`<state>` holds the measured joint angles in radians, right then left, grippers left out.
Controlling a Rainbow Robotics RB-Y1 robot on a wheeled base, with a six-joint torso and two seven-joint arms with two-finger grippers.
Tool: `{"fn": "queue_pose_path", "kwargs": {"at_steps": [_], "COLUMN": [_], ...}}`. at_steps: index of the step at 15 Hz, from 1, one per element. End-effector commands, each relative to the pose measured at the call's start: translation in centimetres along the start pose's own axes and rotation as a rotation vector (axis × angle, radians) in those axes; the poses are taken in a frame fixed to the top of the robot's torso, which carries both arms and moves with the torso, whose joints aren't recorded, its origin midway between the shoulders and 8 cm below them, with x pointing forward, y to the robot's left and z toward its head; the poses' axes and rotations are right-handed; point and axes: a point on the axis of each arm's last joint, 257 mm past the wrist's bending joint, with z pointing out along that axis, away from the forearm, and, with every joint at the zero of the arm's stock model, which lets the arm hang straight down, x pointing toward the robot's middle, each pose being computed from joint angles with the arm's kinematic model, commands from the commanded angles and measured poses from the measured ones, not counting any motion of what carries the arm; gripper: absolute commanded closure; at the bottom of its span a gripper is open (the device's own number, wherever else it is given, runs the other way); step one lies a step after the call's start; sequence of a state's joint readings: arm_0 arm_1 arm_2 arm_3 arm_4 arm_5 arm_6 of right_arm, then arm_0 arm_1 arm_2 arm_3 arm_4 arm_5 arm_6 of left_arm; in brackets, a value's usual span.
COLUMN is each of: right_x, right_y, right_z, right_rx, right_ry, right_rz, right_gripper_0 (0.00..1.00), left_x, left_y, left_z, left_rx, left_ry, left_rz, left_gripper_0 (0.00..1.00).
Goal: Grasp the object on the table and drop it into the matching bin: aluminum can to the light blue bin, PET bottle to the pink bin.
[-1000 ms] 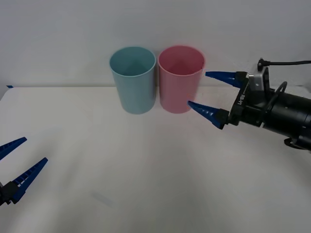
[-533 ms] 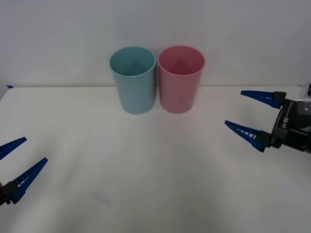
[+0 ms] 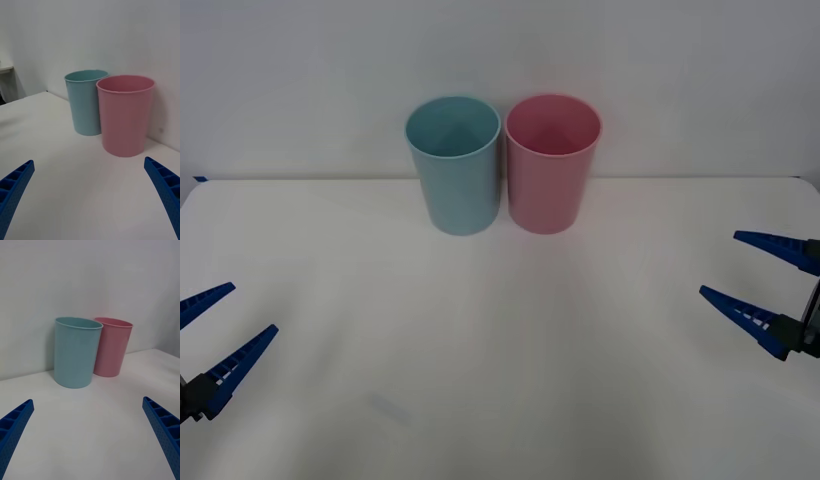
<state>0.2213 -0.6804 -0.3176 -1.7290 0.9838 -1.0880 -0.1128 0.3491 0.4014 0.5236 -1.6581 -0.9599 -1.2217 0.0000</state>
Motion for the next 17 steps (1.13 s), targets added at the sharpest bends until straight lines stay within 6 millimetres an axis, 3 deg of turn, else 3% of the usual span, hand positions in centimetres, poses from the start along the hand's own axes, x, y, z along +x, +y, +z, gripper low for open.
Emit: {"fn": "queue_pose_path", "kwargs": {"at_steps": [1, 8, 17], "right_x": [1.0, 3.3, 3.5], "right_y": [0.1, 0.3, 0.1], "right_z": [-2.2, -7.2, -8.2], "right_rx": [0.03, 0.108, 0.145], "right_ry": [0.011, 0.059, 0.043], "right_rz": [0.031, 0.115, 0.155], "right_gripper_0": [0.0, 0.0, 0.0], "left_x": [0.0, 0.0, 0.0], "left_y": [0.0, 0.0, 0.0], "left_z": [0.0, 0.0, 0.0], "left_rx": [0.0, 0.0, 0.0], "left_ry": [0.0, 0.0, 0.0], "left_rz": [0.0, 0.0, 0.0], "left_gripper_0": [0.0, 0.0, 0.0]}}
